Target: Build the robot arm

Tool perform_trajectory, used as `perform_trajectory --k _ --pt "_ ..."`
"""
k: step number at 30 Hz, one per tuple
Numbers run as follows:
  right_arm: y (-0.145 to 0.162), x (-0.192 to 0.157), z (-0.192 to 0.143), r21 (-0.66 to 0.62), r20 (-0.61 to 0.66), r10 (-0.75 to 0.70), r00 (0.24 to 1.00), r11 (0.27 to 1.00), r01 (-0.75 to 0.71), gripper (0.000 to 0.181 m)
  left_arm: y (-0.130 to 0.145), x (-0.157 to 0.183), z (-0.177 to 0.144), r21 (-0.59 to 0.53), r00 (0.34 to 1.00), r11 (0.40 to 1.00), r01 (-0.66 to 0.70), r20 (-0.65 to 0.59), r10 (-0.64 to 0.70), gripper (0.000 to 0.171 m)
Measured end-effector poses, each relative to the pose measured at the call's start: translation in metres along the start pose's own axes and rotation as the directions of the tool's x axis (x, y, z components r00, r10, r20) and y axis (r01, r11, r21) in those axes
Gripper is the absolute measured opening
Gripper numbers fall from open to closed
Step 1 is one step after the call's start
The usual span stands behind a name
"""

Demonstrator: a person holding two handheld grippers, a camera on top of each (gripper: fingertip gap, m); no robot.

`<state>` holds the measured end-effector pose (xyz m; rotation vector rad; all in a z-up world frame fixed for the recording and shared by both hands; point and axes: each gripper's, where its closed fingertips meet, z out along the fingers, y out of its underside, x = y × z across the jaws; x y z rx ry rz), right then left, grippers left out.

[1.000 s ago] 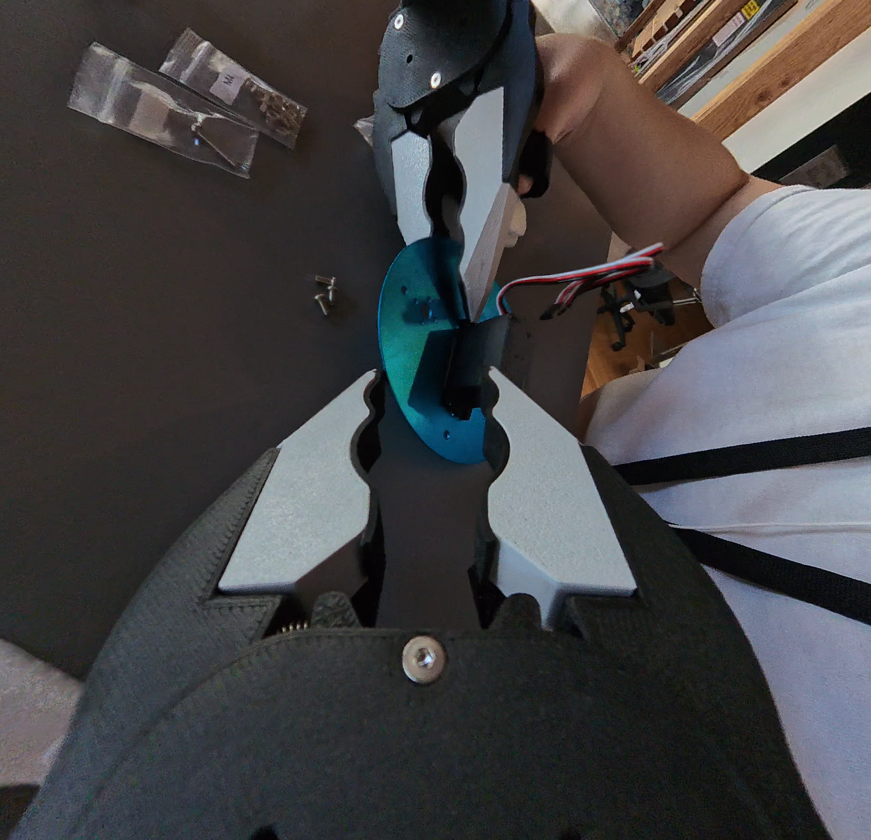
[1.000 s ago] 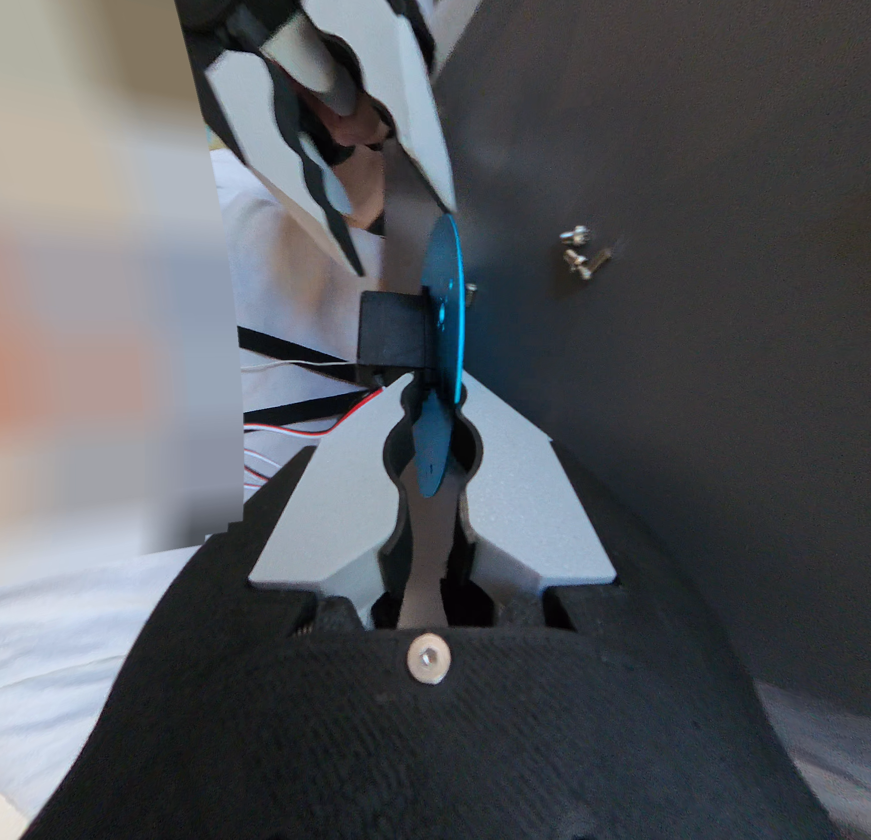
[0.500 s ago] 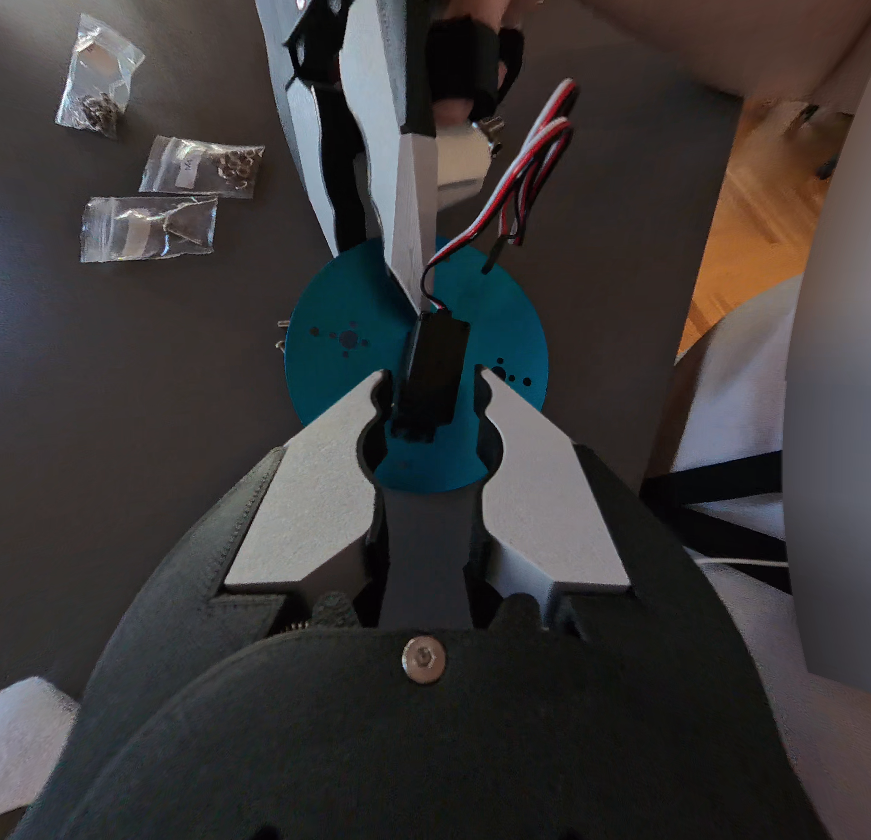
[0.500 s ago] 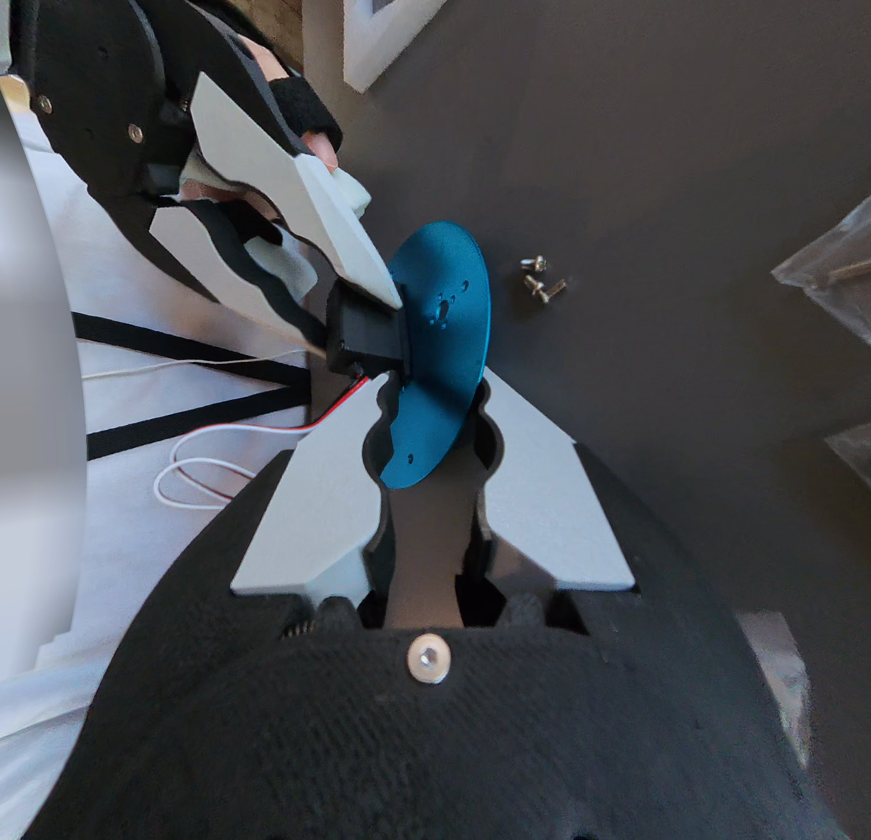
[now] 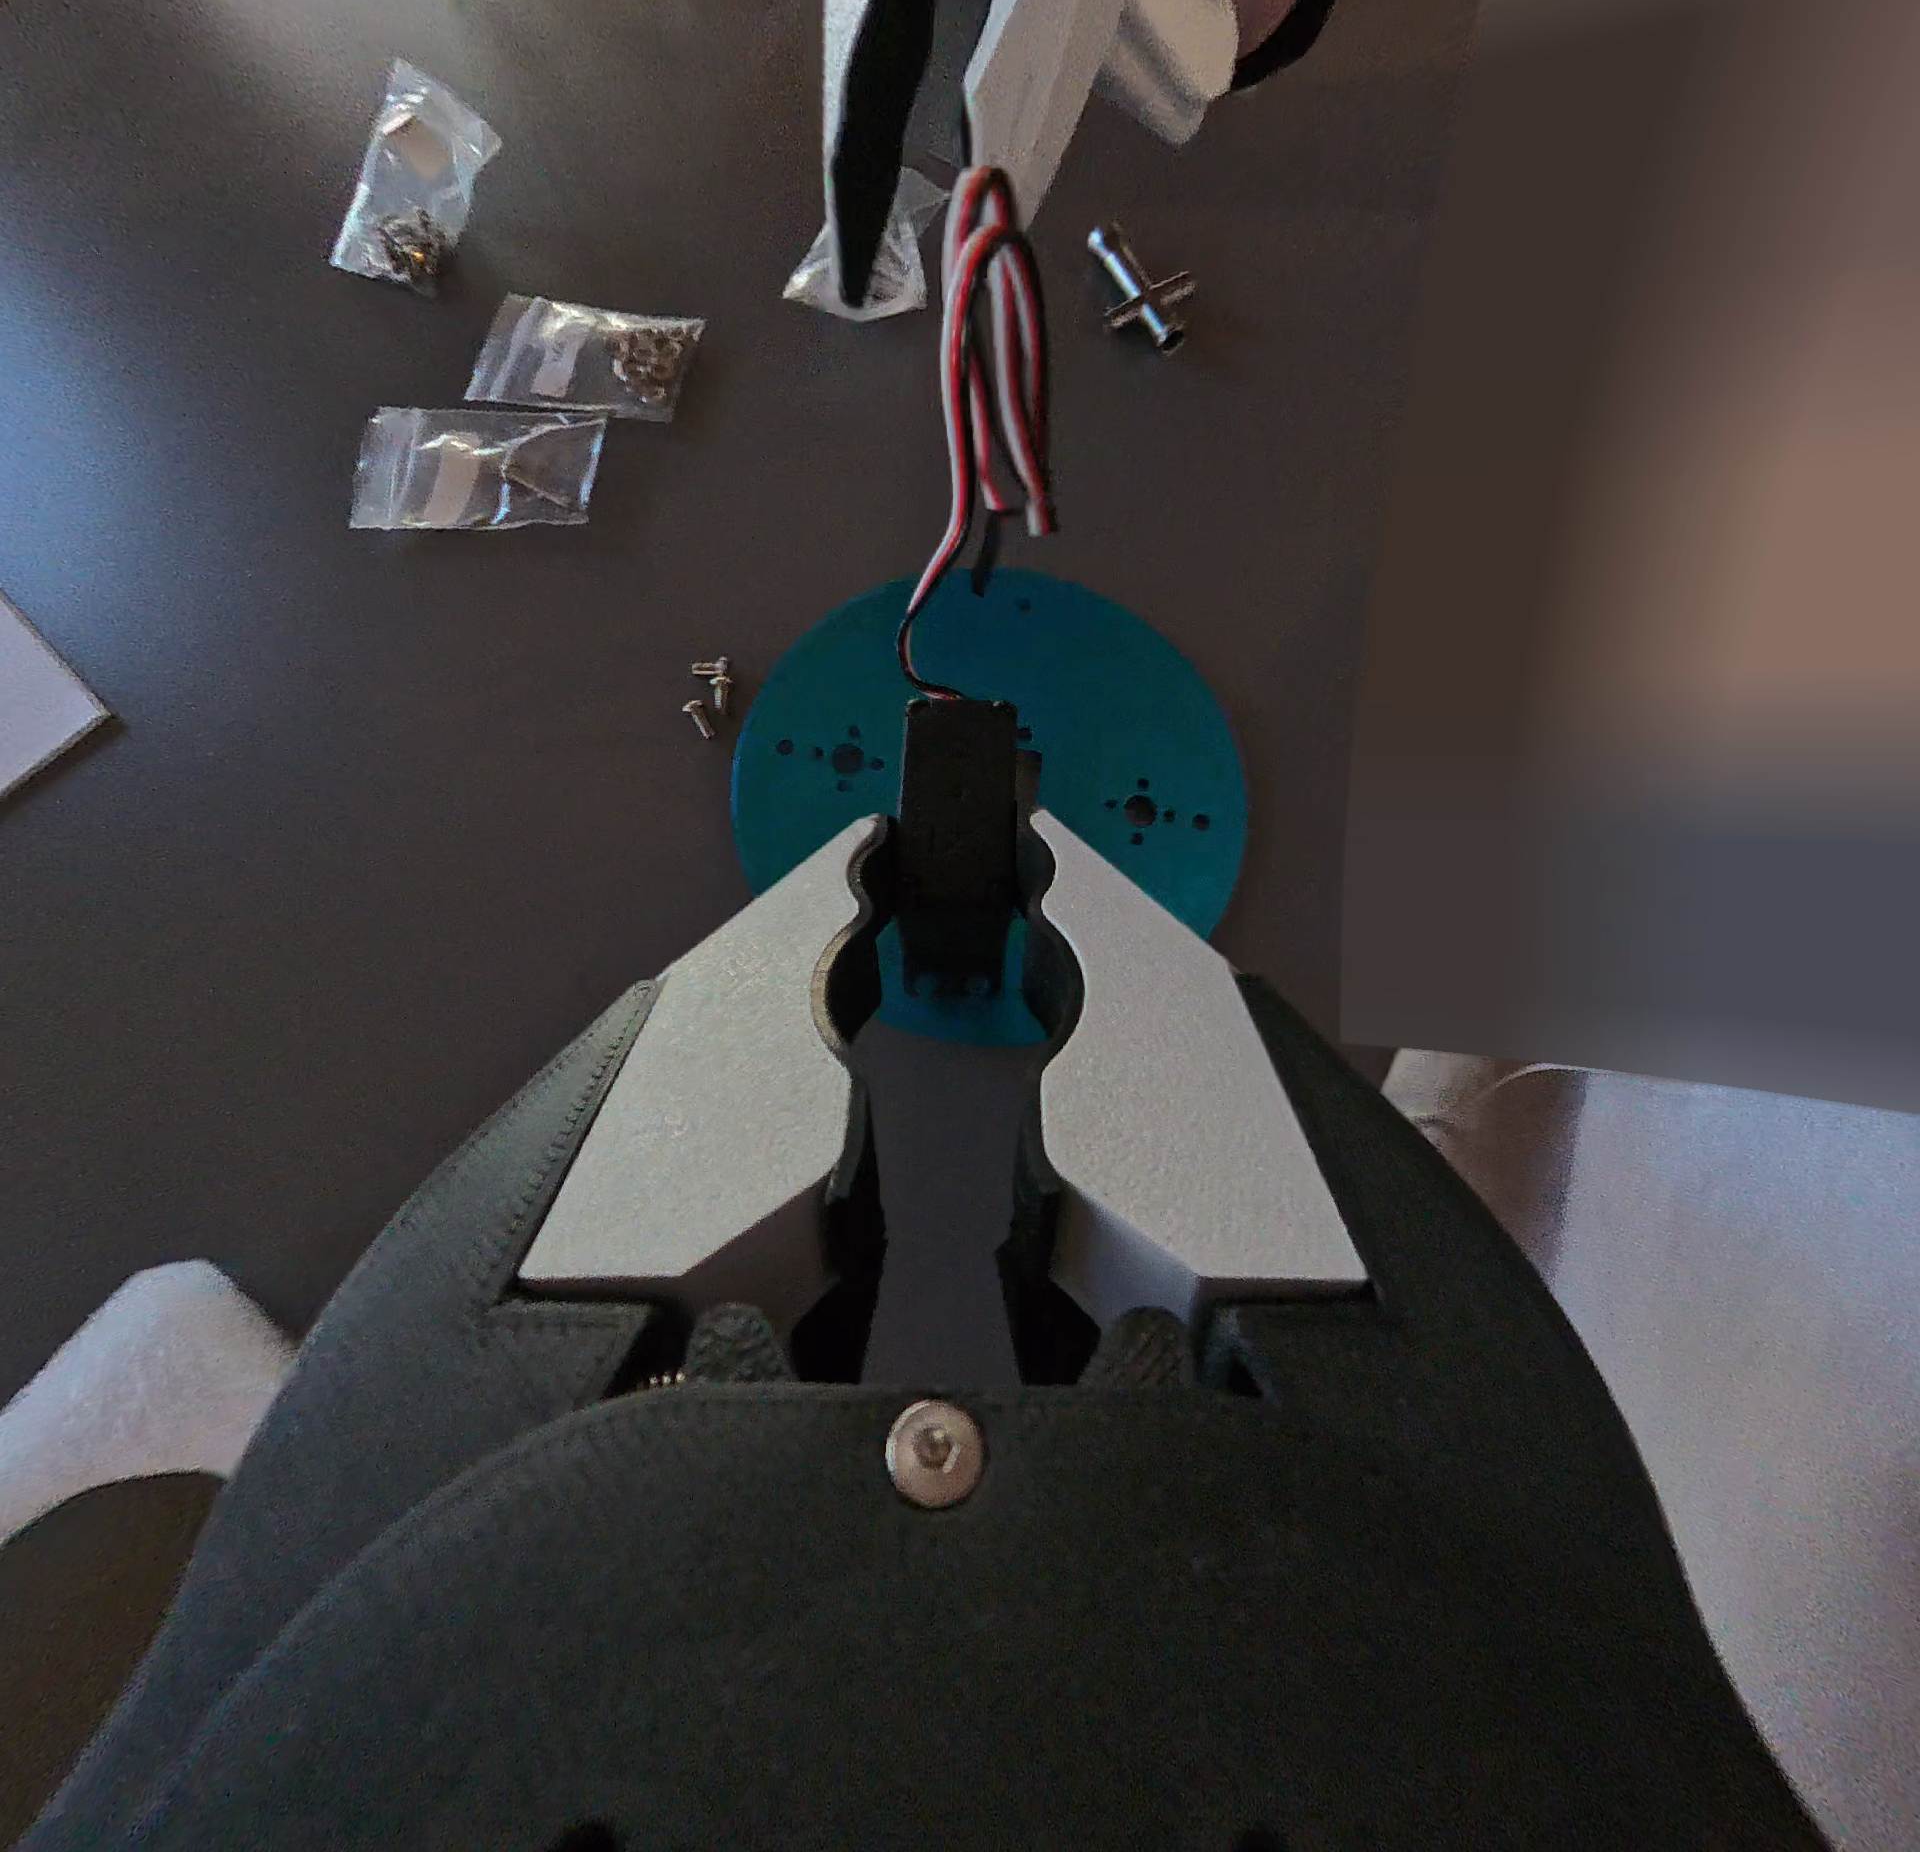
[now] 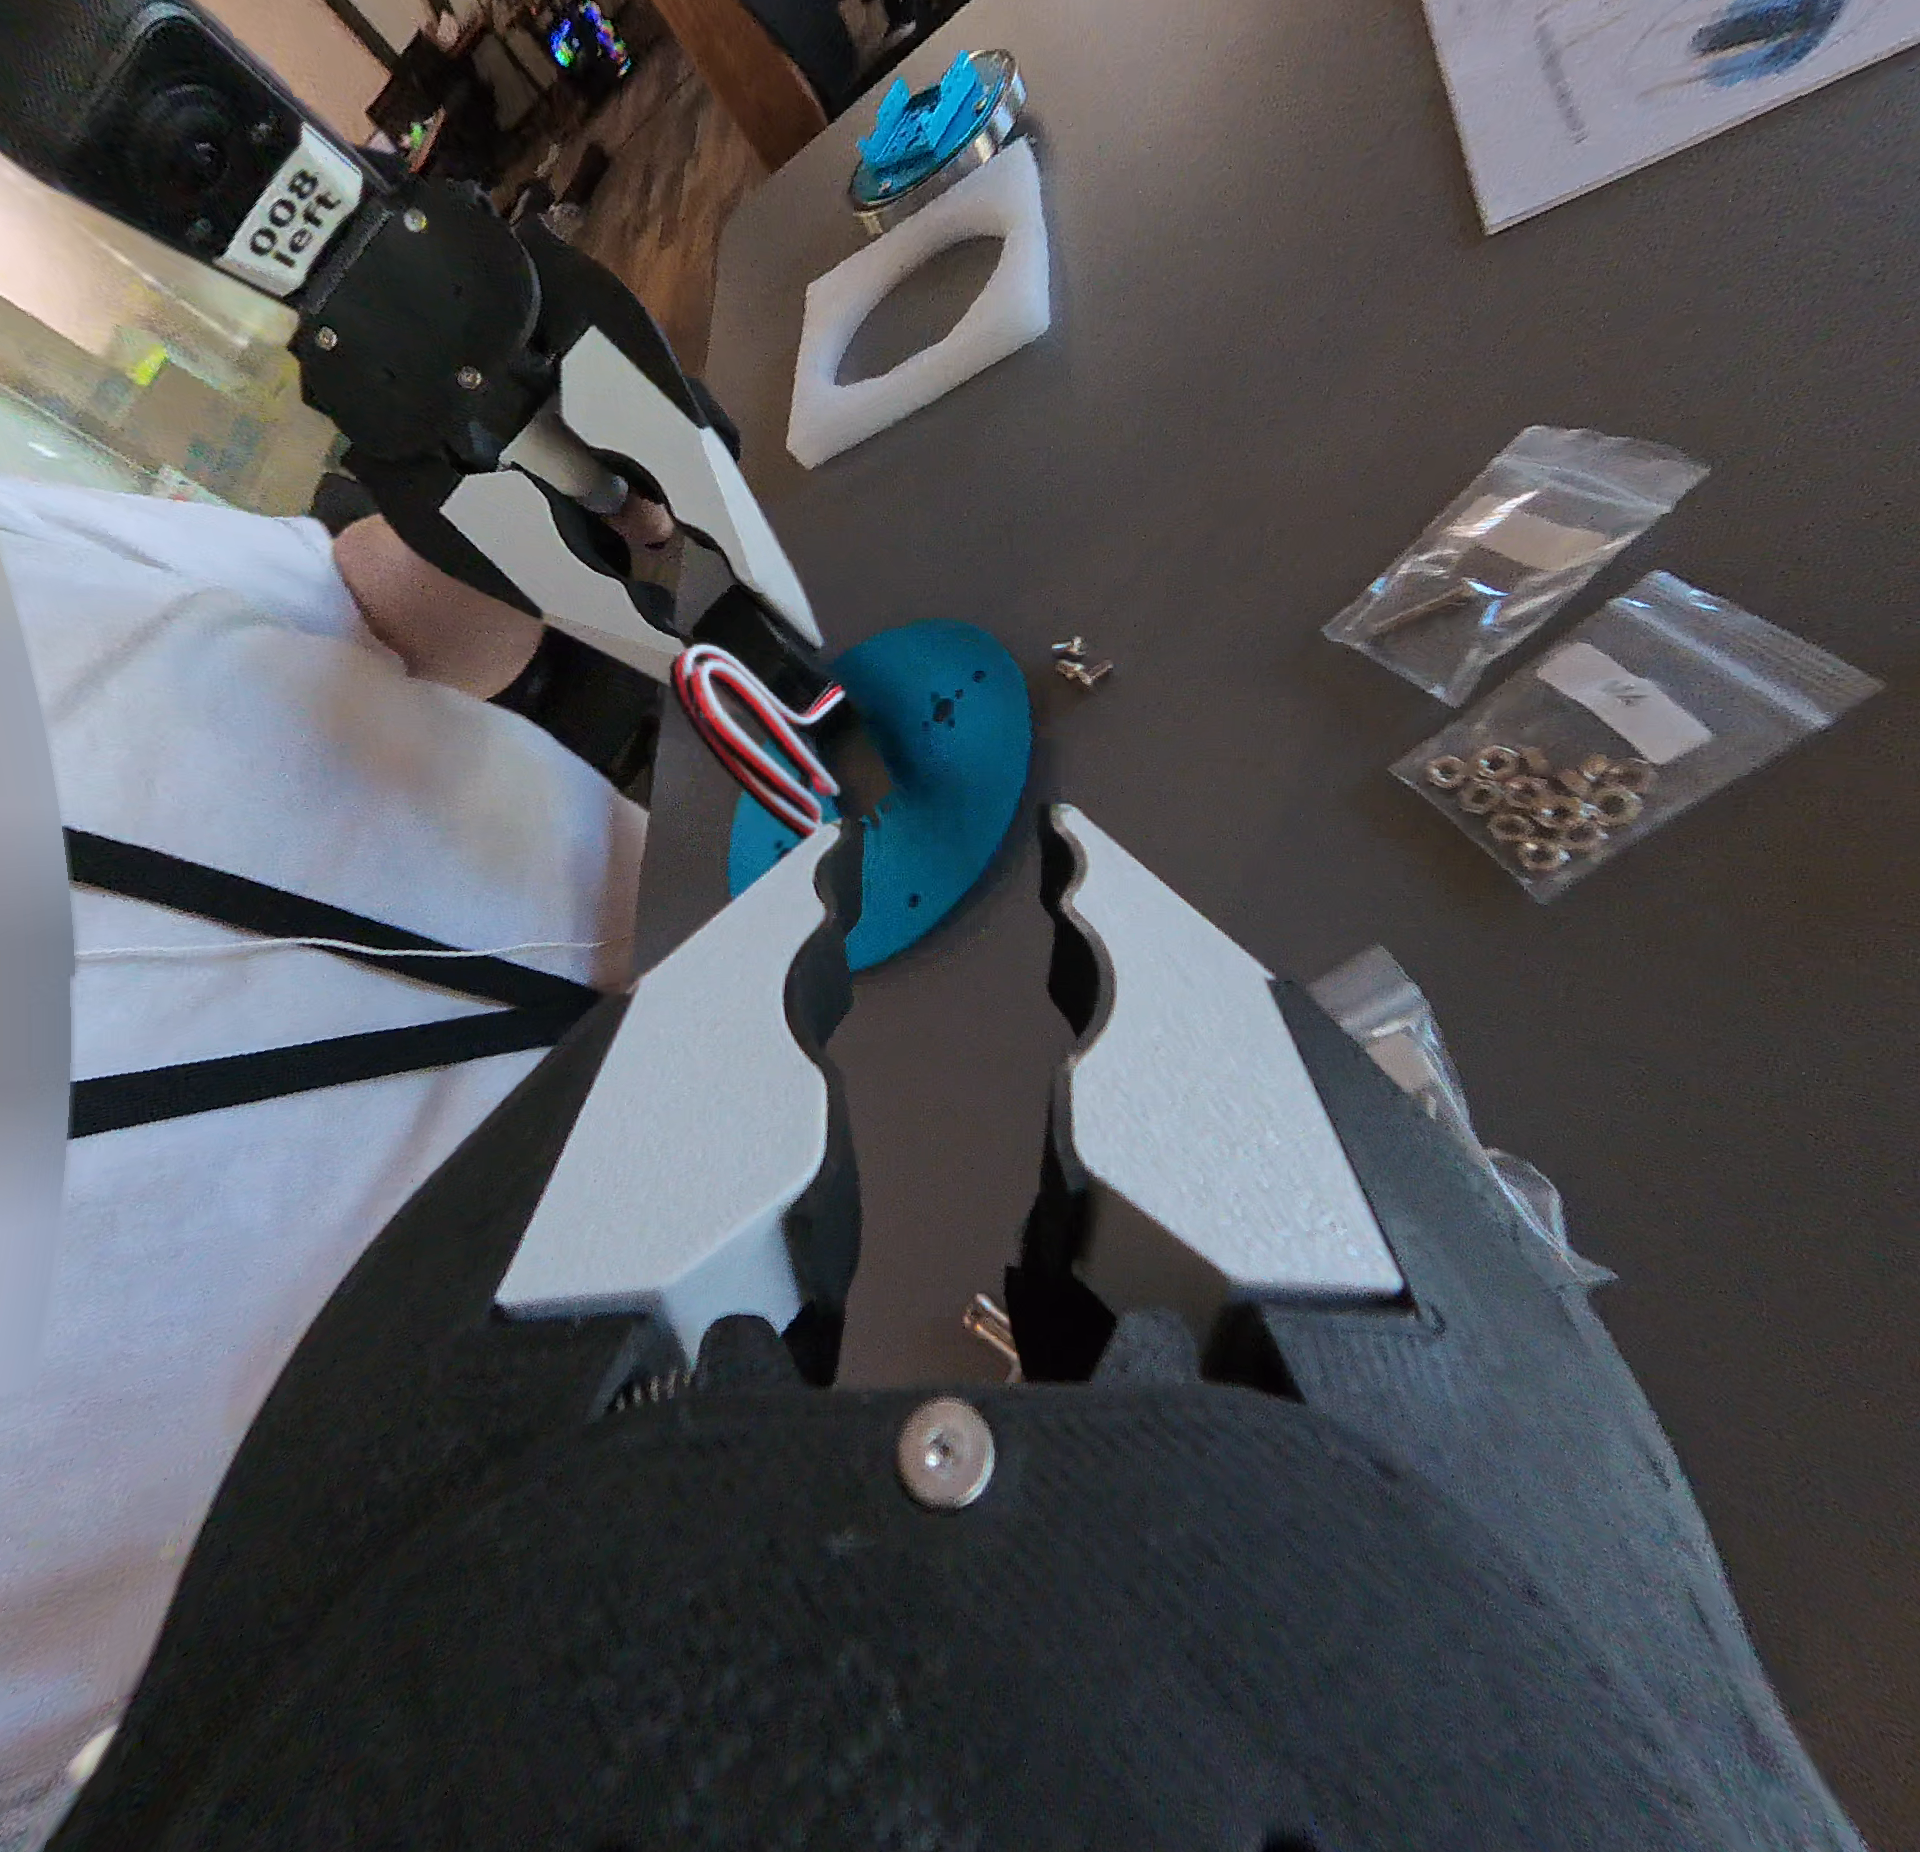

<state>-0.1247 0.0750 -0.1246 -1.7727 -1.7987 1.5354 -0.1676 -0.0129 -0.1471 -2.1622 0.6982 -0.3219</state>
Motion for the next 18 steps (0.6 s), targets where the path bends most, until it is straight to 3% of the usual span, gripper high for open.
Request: perform_trajectory --k 6,11,18 --pt "0.014 -0.006 -0.006 0.026 0.044 -0.005 0.999 1.000 0.004 0.034 -0.002 0.003 0.012 0.015 1.000 0.999 -0.028 -0.009 0.028 0.022" --pt "0.032 -0.014 0.004 -0.073 0.047 -0.032 0.998 0.997 0.035 0.035 -0.003 0.008 0.017 0.021 0.998 1.000 -0.005 -0.062 0.006 0.022" --pt "0.039 -0.020 0.010 -0.071 0.012 -0.118 0.993 0.990 0.119 0.040 0.000 0.001 0.016 0.067 0.992 0.990 -0.123 0.034 0.121 0.022"
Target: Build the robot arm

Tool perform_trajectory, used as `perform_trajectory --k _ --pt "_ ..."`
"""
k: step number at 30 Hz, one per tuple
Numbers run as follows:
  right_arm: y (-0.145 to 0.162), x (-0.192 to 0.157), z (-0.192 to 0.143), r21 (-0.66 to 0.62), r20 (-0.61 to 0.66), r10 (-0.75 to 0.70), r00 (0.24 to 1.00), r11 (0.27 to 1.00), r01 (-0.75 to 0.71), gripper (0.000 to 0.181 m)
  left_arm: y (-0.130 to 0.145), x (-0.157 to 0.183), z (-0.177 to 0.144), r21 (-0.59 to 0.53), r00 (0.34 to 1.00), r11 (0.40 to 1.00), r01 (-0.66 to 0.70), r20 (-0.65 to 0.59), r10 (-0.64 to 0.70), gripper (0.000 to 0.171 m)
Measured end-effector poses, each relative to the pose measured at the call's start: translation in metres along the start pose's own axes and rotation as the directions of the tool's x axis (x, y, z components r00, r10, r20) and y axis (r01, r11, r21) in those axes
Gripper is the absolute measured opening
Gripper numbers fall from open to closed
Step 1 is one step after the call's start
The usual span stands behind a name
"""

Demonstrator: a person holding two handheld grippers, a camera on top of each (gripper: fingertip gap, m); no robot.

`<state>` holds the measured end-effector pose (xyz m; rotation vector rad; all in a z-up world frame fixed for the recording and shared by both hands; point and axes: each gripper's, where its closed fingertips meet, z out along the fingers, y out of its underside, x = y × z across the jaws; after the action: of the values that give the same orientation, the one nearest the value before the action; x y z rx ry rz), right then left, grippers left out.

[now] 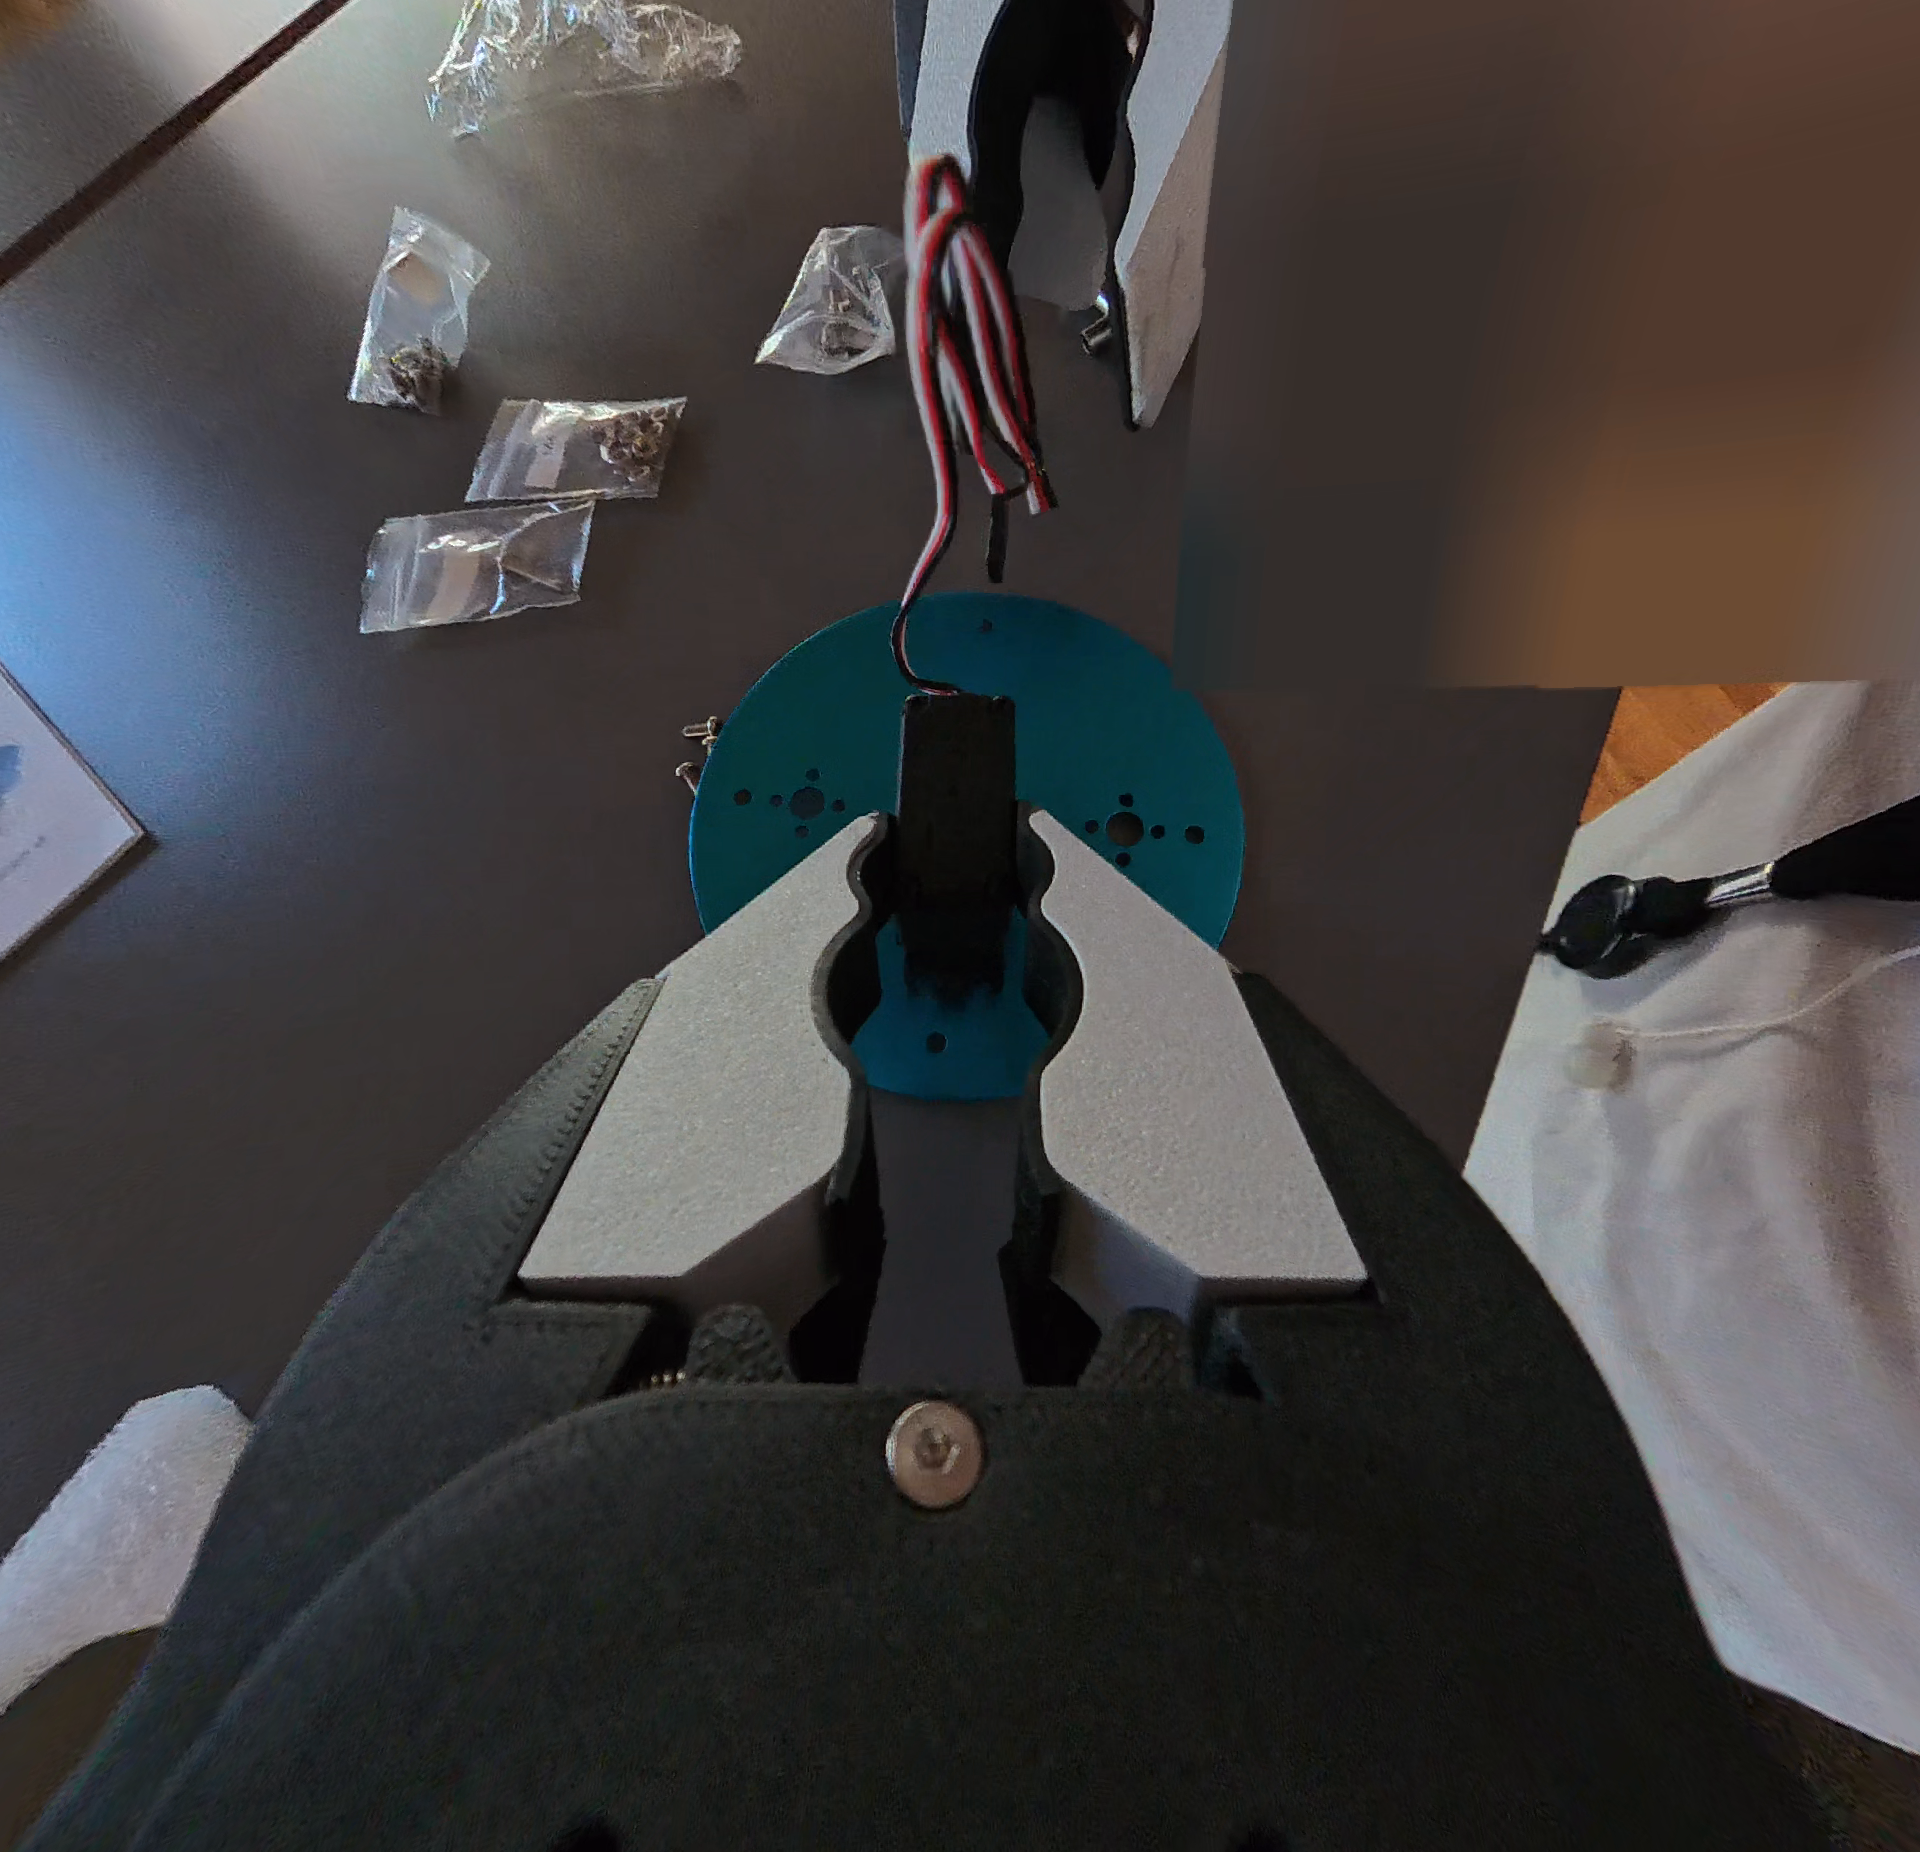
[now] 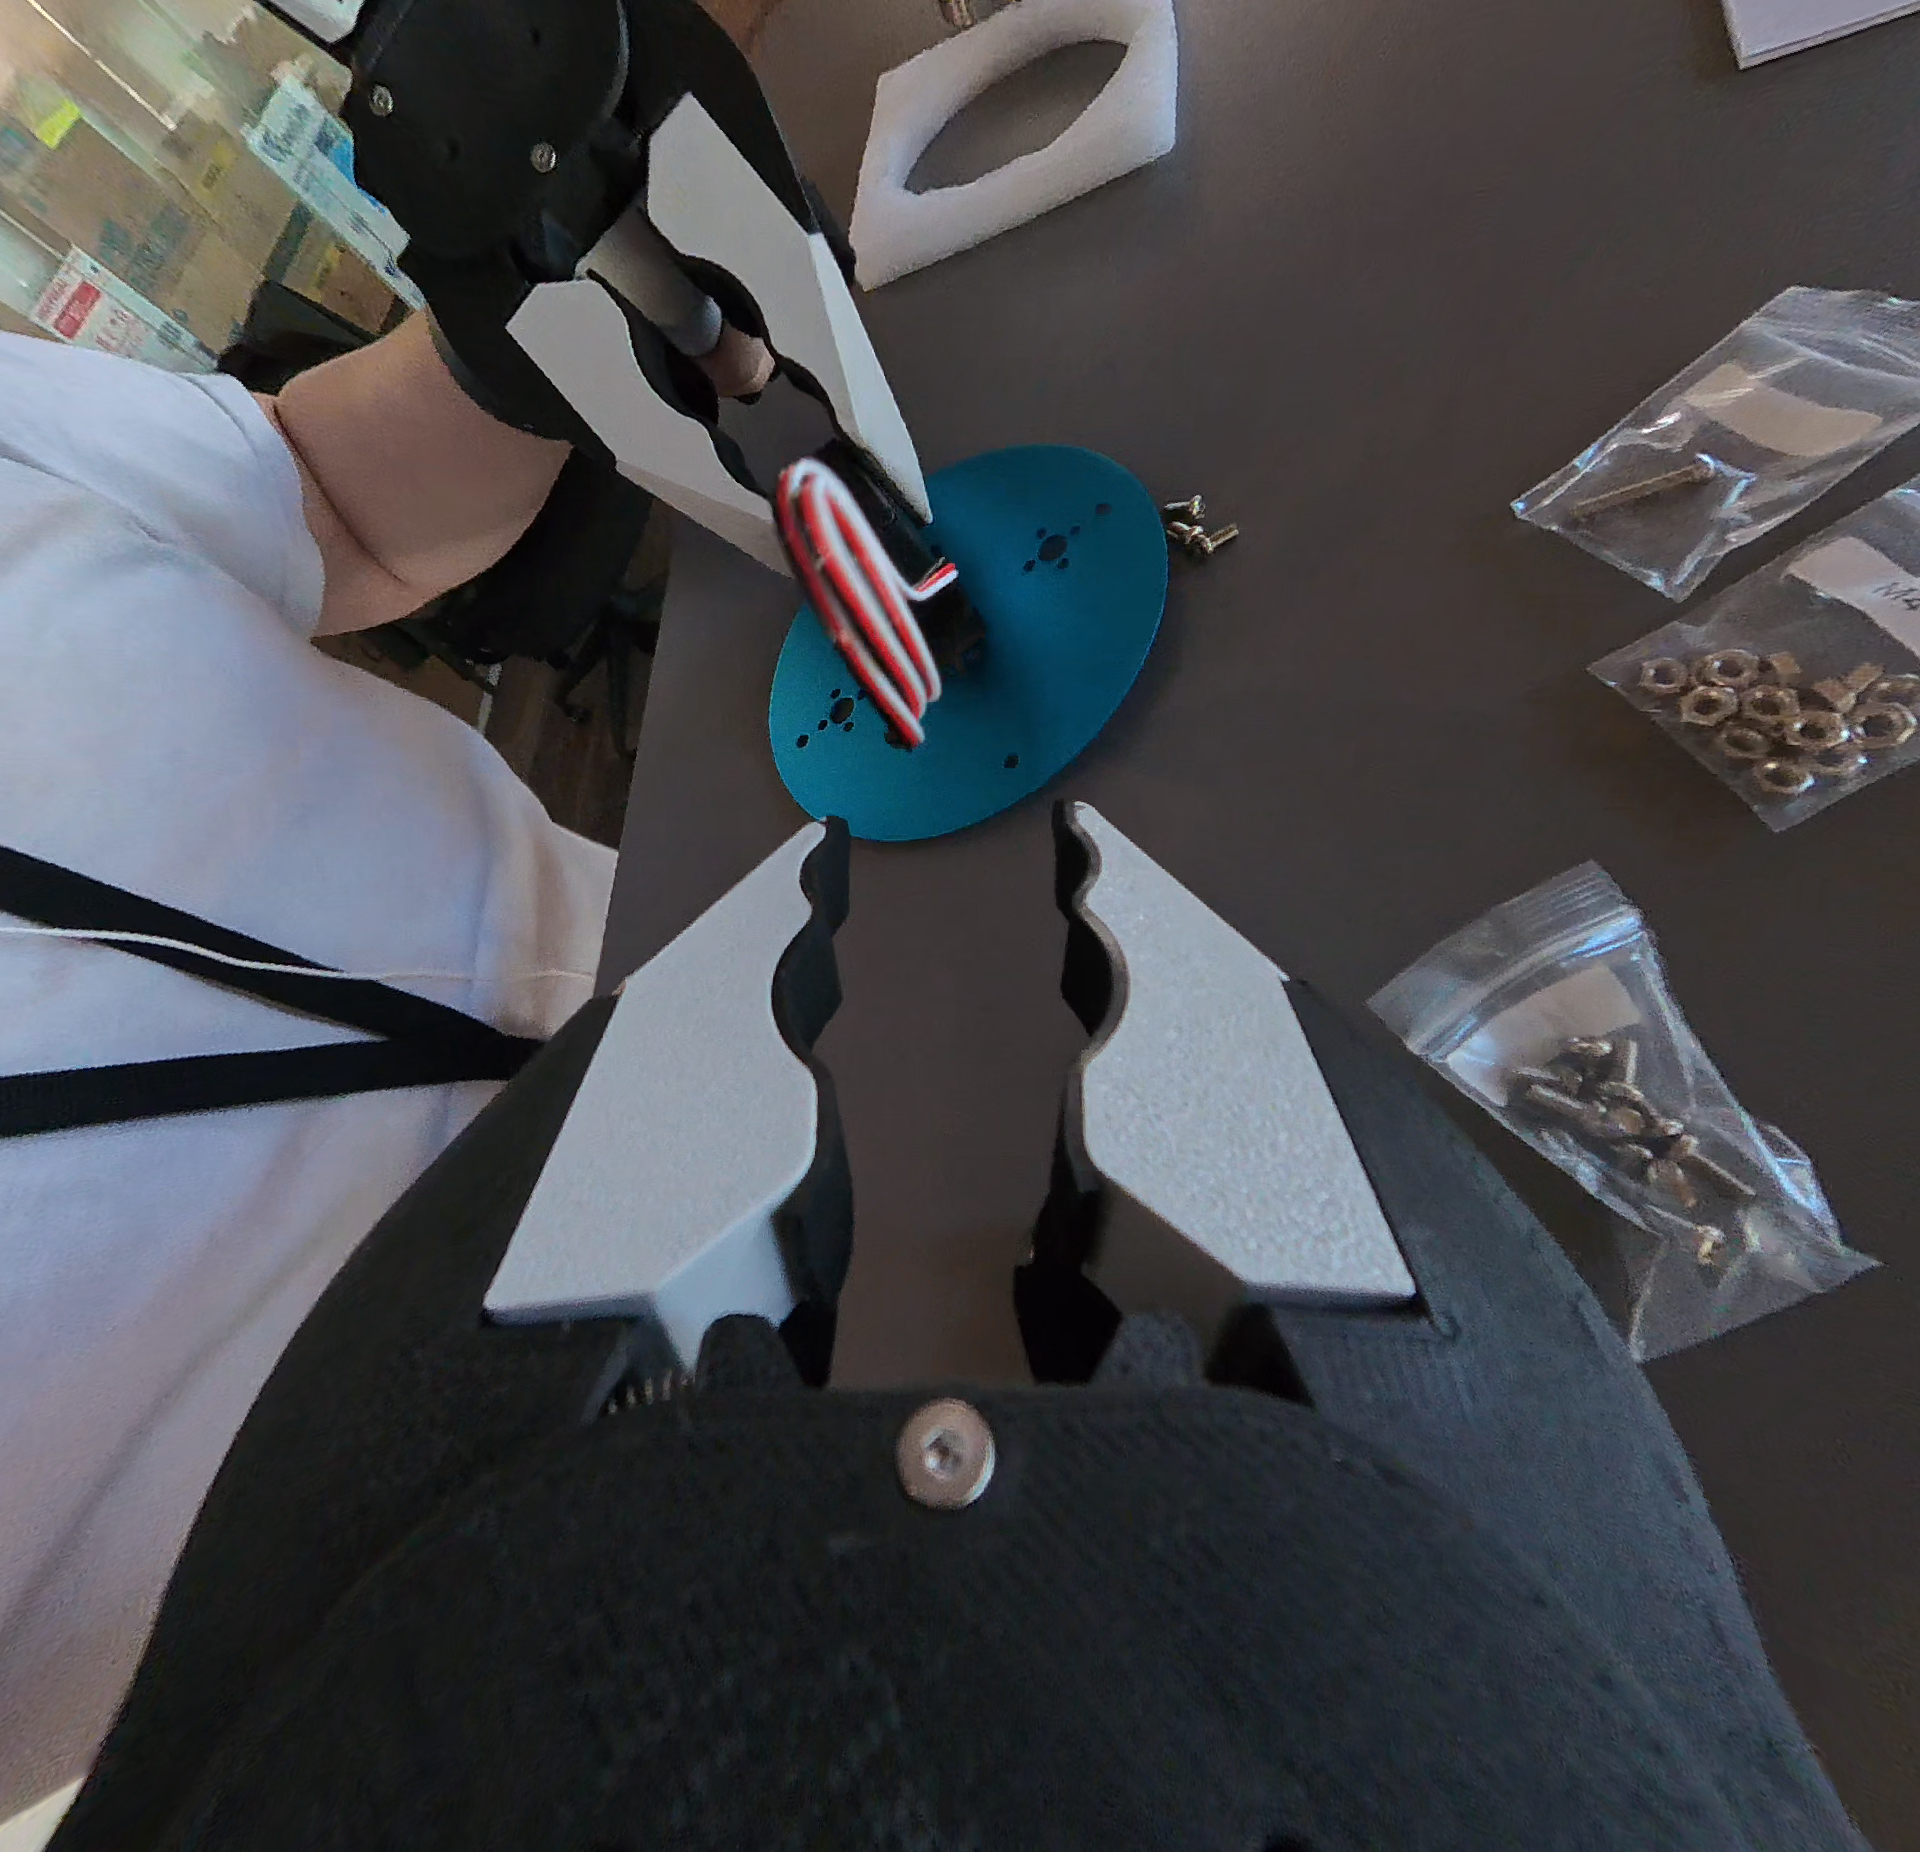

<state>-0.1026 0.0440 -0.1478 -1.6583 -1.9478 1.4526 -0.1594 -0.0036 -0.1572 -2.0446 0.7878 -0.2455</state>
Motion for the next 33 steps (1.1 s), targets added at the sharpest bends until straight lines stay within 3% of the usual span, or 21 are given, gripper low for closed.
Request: perform_trajectory --k 3,9,12,15,19,24,29,33 --pt "0.002 0.000 0.001 0.017 -0.005 0.020 1.000 1.000 -0.020 0.043 0.001 -0.001 -0.001 -0.013 0.999 0.999 0.034 -0.006 -0.034 0.023" --pt "0.000 -0.003 -0.002 0.041 -0.052 -0.034 0.998 0.999 0.036 0.048 0.002 0.000 -0.003 0.009 0.995 0.996 0.087 -0.043 -0.086 0.043" --pt "-0.012 -0.008 -0.017 0.116 -0.091 -0.070 0.993 0.990 0.080 0.050 0.000 -0.007 -0.019 0.049 0.993 0.992 0.120 -0.018 -0.119 0.049" --pt "-0.025 -0.014 -0.049 0.250 -0.192 -0.135 0.972 0.951 0.181 0.051 -0.002 -0.015 -0.042 0.139 0.986 0.976 0.167 0.003 -0.169 0.045" --pt "-0.010 -0.007 -0.098 0.316 -0.426 -0.167 0.889 0.893 0.319 0.059 -0.001 -0.023 -0.065 0.242 0.978 0.949 0.200 0.013 -0.209 0.041" --pt "0.005 0.019 -0.151 0.335 -0.668 -0.066 0.741 0.863 0.378 0.038 -0.008 -0.027 -0.086 0.331 0.977 0.920 0.209 -0.022 -0.213 0.035" --pt "0.008 0.026 -0.170 0.257 -0.774 -0.093 0.626 0.858 0.445 0.003 -0.030 -0.028 -0.086 0.347 0.977 0.914 0.211 -0.070 -0.200 0.042" --pt "0.006 0.021 -0.180 0.126 -0.808 -0.228 0.544 0.835 0.536 0.000 -0.059 -0.041 -0.075 0.404 0.985 0.900 0.161 -0.009 -0.172 0.047"
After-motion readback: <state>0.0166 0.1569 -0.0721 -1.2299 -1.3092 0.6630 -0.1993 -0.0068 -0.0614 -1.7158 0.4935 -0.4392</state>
